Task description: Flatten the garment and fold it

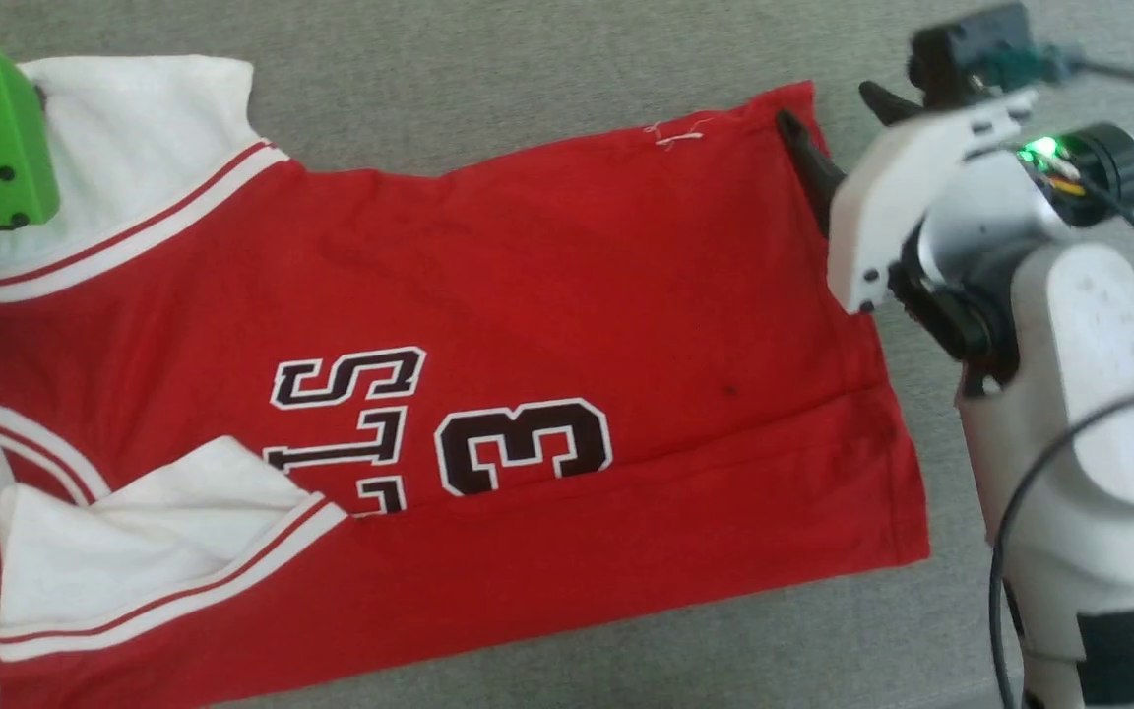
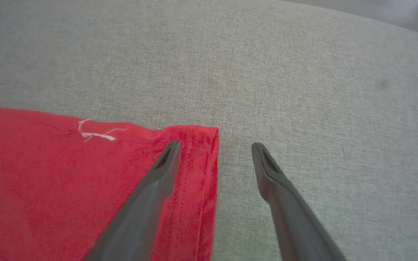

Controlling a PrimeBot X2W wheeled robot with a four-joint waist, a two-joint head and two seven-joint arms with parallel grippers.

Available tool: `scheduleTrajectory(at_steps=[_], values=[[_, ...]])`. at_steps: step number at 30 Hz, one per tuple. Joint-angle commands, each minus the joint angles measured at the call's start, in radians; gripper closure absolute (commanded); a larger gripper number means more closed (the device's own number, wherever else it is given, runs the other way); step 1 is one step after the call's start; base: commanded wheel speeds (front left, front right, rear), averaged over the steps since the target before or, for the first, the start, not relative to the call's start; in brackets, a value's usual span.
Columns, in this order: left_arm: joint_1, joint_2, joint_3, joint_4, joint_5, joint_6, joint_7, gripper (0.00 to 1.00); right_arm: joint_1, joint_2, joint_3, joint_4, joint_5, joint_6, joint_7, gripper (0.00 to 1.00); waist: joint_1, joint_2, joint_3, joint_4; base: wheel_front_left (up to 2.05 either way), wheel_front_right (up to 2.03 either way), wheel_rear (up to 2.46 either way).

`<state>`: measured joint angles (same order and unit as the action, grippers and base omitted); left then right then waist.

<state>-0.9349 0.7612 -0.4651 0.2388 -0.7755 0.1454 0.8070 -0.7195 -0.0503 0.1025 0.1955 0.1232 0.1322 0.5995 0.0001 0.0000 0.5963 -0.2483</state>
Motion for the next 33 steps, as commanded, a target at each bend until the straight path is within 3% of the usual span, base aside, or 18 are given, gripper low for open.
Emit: scheduleTrajectory(at_steps=[1,6,7,8,10,11,16,22,27,33], values=[[0.013,-0.016,-0.014,0.013,-0.002,-0.006,0.0,1.0,-0.033,0.0,0.004,0.015,-0.008,-0.002,0.046,0.0,-0.0001,0.0,0.017,0.02,0.0,0.0,0.0],[-0.02,-0.037,-0.024,0.02,0.007,-0.027,-0.024,1.0,-0.126,0.0,0.014,0.082,-0.014,-0.002,0.21,0.0,-0.0001,0.0,0.043,0.048,0.0,0.0,0.0],[-0.025,-0.042,-0.025,0.023,0.008,-0.031,-0.032,1.0,-0.138,0.0,0.009,0.1,-0.013,-0.002,0.244,0.12,-0.0001,0.0,0.046,0.054,0.0,0.0,0.0],[-0.027,-0.047,-0.025,0.027,0.008,-0.034,-0.039,1.0,-0.146,0.0,0.007,0.115,-0.014,-0.002,0.273,0.51,-0.0001,0.0,0.047,0.057,0.0,0.0,0.0],[-0.029,-0.058,-0.028,0.036,0.006,-0.041,-0.054,1.0,-0.159,0.0,-0.006,0.141,-0.014,-0.002,0.332,0.79,-0.0001,0.0,0.046,0.065,0.0,0.0,0.0],[-0.028,-0.065,-0.029,0.04,0.006,-0.046,-0.066,1.0,-0.162,0.0,-0.014,0.149,-0.015,-0.002,0.357,1.0,-0.0001,0.0,0.042,0.069,0.0,0.0,0.0],[-0.009,-0.072,-0.041,0.057,0.028,-0.088,-0.159,1.0,-0.137,0.0,-0.024,0.129,-0.002,-0.002,0.356,1.0,-0.0001,0.0,-0.002,0.084,0.0,0.0,0.0],[0.099,-0.081,-0.015,0.015,0.041,-0.133,-0.407,1.0,-0.024,-0.011,-0.034,0.042,0.026,-0.002,0.148,1.0,-0.0001,0.0,-0.11,0.115,0.0,0.0,0.0],[0.276,-0.087,0.034,-0.057,0.005,-0.128,-0.592,1.0,0.118,-0.034,-0.042,-0.019,0.059,-0.002,-0.016,1.0,-0.0001,0.0,-0.218,0.144,0.0,0.0,0.0],[0.53,-0.077,0.085,-0.178,-0.047,-0.086,-0.721,1.0,0.28,-0.048,-0.065,-0.063,0.081,-0.002,-0.148,1.0,-0.0001,0.0,-0.326,0.175,0.0,0.0,0.0]])
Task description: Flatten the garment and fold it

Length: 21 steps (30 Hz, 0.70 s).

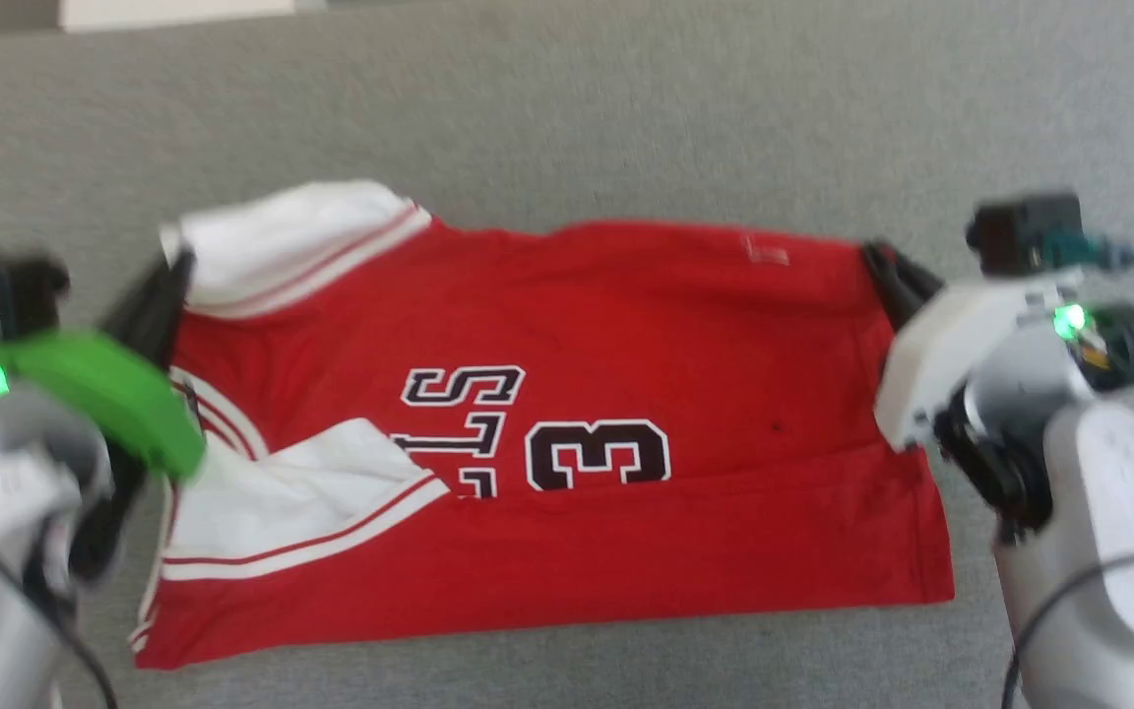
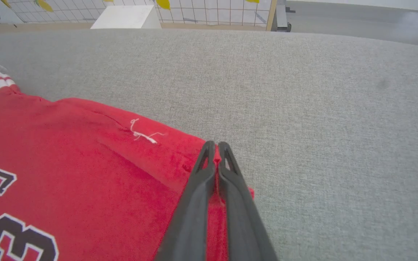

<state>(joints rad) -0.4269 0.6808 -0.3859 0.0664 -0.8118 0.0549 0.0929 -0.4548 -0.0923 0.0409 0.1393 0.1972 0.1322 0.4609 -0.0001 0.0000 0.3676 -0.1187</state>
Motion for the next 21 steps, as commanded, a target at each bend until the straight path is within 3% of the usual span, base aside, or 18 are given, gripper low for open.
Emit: scheduleTrajectory(at_steps=[1,7,12,21], values=[[0.06,0.002,0.01,-0.021,-0.023,0.008,-0.02,1.0,0.038,-0.006,-0.011,-0.009,0.009,-0.002,-0.022,1.0,0.0001,0.0,-0.112,0.051,0.0,0.0,0.0],[0.284,-0.007,0.022,-0.087,-0.086,0.041,-0.063,1.0,0.174,-0.014,-0.056,-0.011,0.017,-0.002,-0.012,1.0,0.0001,0.0,-0.179,0.079,0.0,0.0,0.0],[0.41,-0.032,0.014,-0.103,-0.138,0.056,-0.07,1.0,0.247,-0.041,-0.053,-0.02,0.004,-0.002,0.061,1.0,0.0001,0.0,-0.194,0.088,0.0,0.0,0.0],[0.441,-0.079,-0.045,-0.032,-0.148,0.018,-0.069,1.0,0.273,-0.09,0.021,0.024,-0.041,-0.002,0.144,1.0,0.0001,0.0,-0.159,0.098,0.0,0.0,0.0]])
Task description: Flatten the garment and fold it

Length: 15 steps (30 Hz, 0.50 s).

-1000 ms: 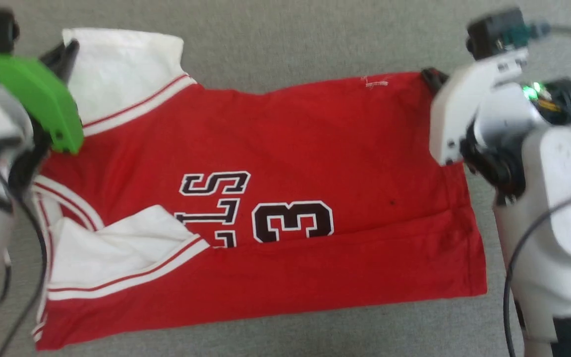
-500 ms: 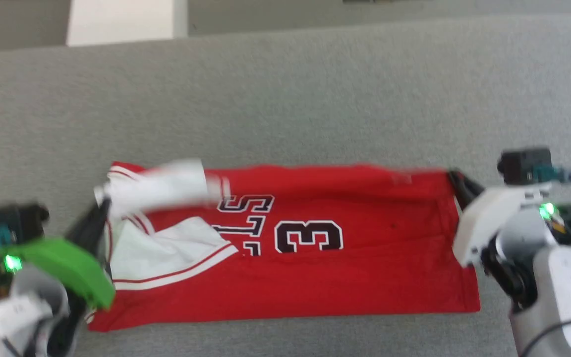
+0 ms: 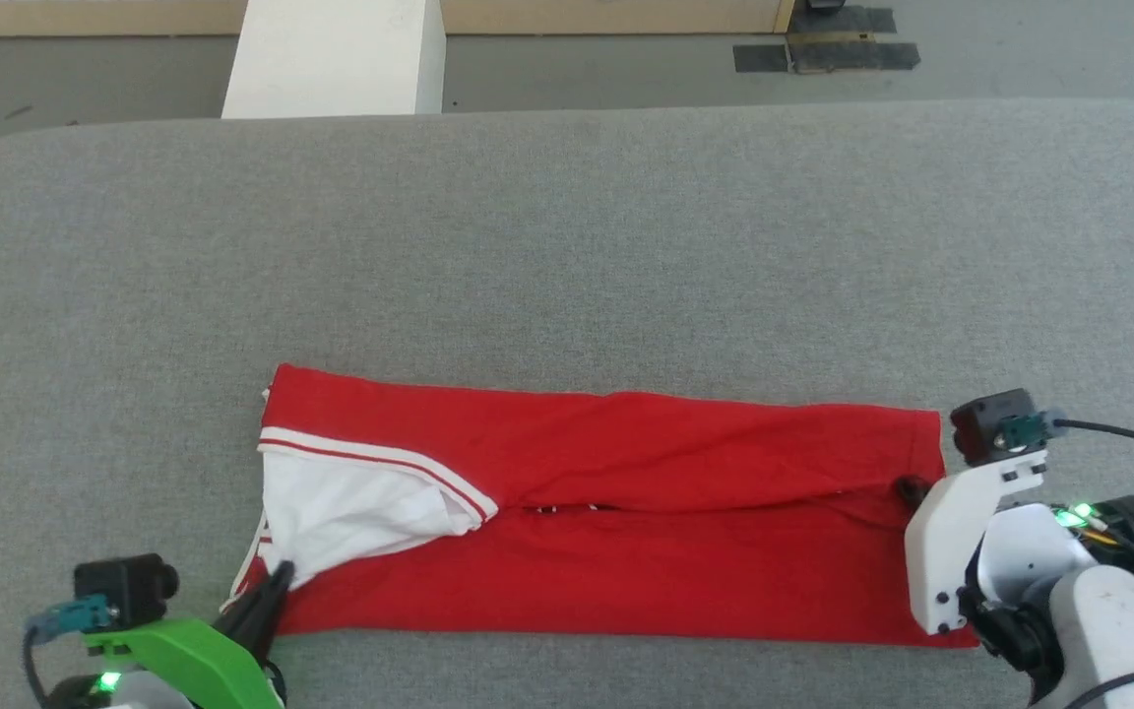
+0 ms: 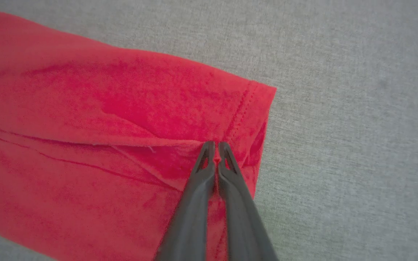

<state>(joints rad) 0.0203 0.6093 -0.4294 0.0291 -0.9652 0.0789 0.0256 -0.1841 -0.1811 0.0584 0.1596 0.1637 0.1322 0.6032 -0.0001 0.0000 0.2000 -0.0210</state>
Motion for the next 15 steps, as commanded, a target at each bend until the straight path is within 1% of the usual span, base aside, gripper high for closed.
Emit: scheduleTrajectory(at_steps=[1,4,6,7,8,9,11,15], values=[[-0.014,-0.013,-0.008,0.017,0.007,-0.013,-0.003,1.0,-0.001,0.0,0.008,0.013,-0.011,-0.002,0.005,1.0,0.0001,0.0,0.012,0.002,0.0,0.0,0.0],[-0.041,-0.035,-0.034,0.062,0.02,-0.036,-0.004,1.0,-0.011,0.011,0.014,0.045,-0.015,-0.002,0.018,1.0,0.0001,0.0,0.02,0.006,0.0,0.0,0.0],[-0.053,-0.048,-0.044,0.088,0.025,-0.043,-0.008,1.0,-0.013,0.019,0.013,0.06,-0.012,-0.002,0.027,1.0,0.0001,0.0,0.019,0.008,0.0,0.0,0.0],[-0.058,-0.055,-0.051,0.103,0.03,-0.046,-0.011,0.67,-0.013,0.024,0.009,0.066,-0.008,-0.002,0.032,0.7,0.0001,0.0,0.016,0.009,0.0,0.0,0.0],[-0.062,-0.062,-0.054,0.118,0.032,-0.048,-0.015,0.25,-0.011,0.027,0.007,0.067,-0.005,-0.002,0.034,0.53,0.0001,0.0,0.011,0.01,0.0,0.0,0.0],[-0.063,-0.068,-0.055,0.128,0.033,-0.049,-0.022,0.0,-0.008,0.03,0.001,0.065,-0.001,-0.002,0.033,0.0,0.0001,0.0,0.004,0.011,0.0,0.0,0.0],[-0.062,-0.078,-0.058,0.147,0.039,-0.049,-0.039,0.0,0.006,0.039,-0.017,0.053,0.007,-0.002,0.029,0.0,0.0001,0.0,-0.013,0.014,0.0,0.0,0.0],[-0.044,-0.096,-0.056,0.149,0.047,-0.046,-0.084,0.0,0.053,0.075,-0.086,-0.014,0.033,-0.002,-0.019,0.0,0.0001,0.0,-0.052,0.021,0.0,0.0,0.0]])
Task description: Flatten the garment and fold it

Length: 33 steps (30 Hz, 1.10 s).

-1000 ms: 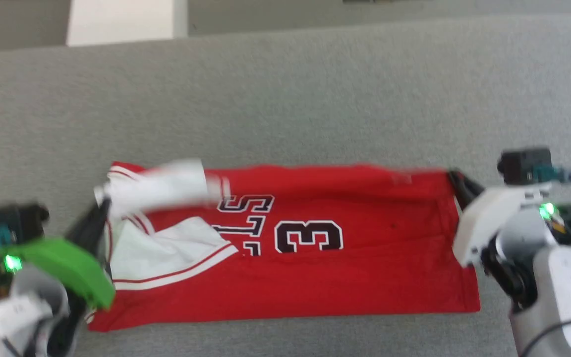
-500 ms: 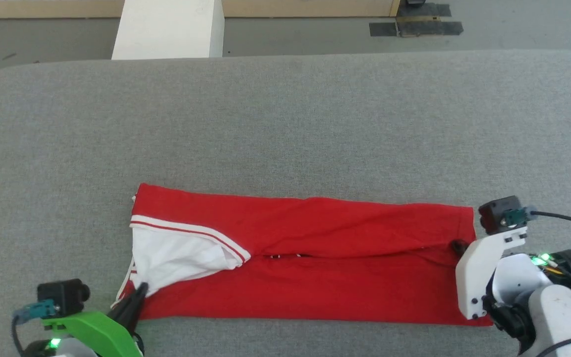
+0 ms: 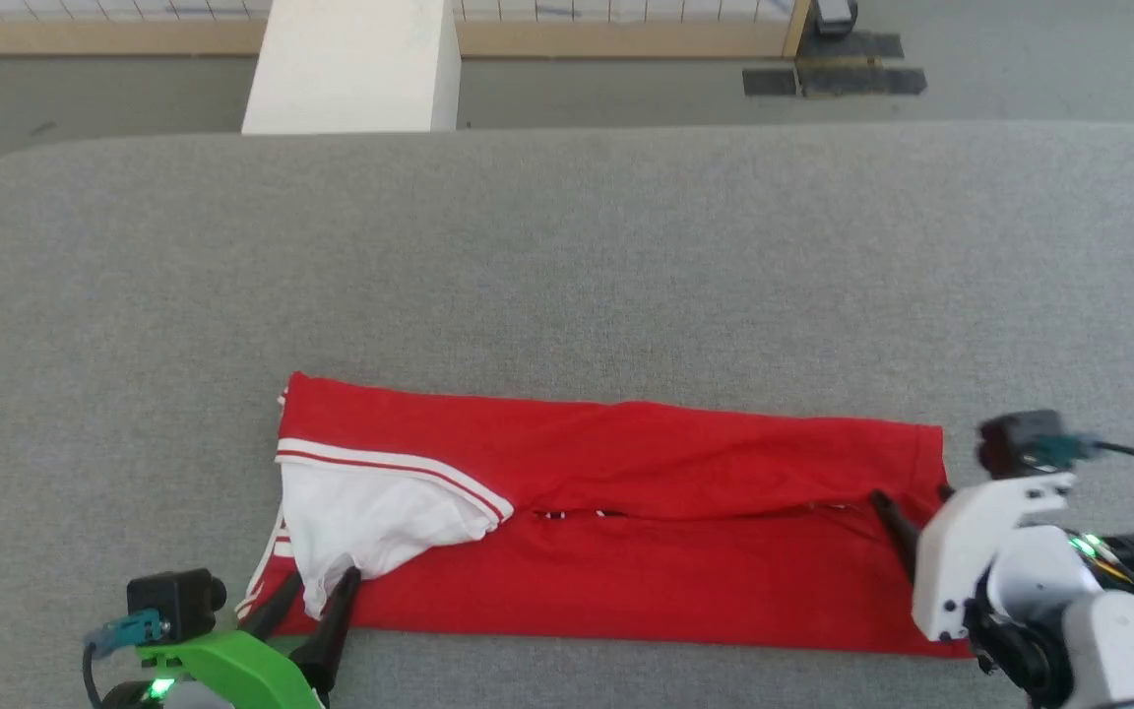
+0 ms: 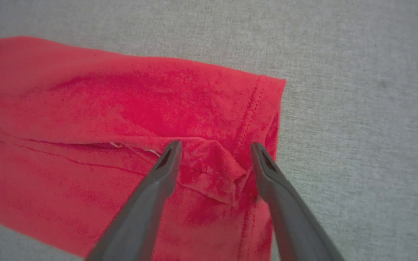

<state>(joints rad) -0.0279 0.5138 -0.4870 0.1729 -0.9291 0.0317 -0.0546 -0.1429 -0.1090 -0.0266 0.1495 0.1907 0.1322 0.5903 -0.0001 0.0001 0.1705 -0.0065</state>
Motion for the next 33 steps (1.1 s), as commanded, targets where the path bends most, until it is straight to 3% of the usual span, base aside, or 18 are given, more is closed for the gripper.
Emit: scheduleTrajectory(at_steps=[1,8,16,22,33], values=[[0.011,-0.002,0.005,-0.003,0.017,0.007,-0.024,0.0,0.029,0.017,-0.023,-0.029,0.017,-0.002,-0.024,0.0,0.0001,-0.0001,-0.032,0.007,0.0,0.0,0.0],[0.006,-0.01,0.047,-0.067,0.116,0.076,-0.168,0.0,0.118,0.057,-0.106,-0.166,0.045,-0.002,-0.147,0.0,0.0001,-0.0001,-0.057,0.01,0.0,0.0,0.0],[-0.082,-0.074,0.148,-0.079,0.301,0.112,-0.206,0.0,0.136,0.058,-0.155,-0.122,0.121,-0.002,-0.278,0.0,0.0001,-0.0001,-0.064,0.01,0.0,0.0,0.0],[-0.112,-0.172,0.273,-0.089,0.484,0.088,-0.207,0.0,0.103,0.059,-0.18,-0.023,0.134,-0.002,-0.269,0.0,0.0001,-0.0001,-0.075,0.004,0.0,0.0,0.0],[-0.107,-0.323,0.428,-0.086,0.649,0.004,-0.207,0.0,-0.042,0.059,-0.159,0.2,0.063,-0.002,-0.132,0.0,0.0001,-0.0001,-0.066,-0.021,0.0,0.0,0.0]])
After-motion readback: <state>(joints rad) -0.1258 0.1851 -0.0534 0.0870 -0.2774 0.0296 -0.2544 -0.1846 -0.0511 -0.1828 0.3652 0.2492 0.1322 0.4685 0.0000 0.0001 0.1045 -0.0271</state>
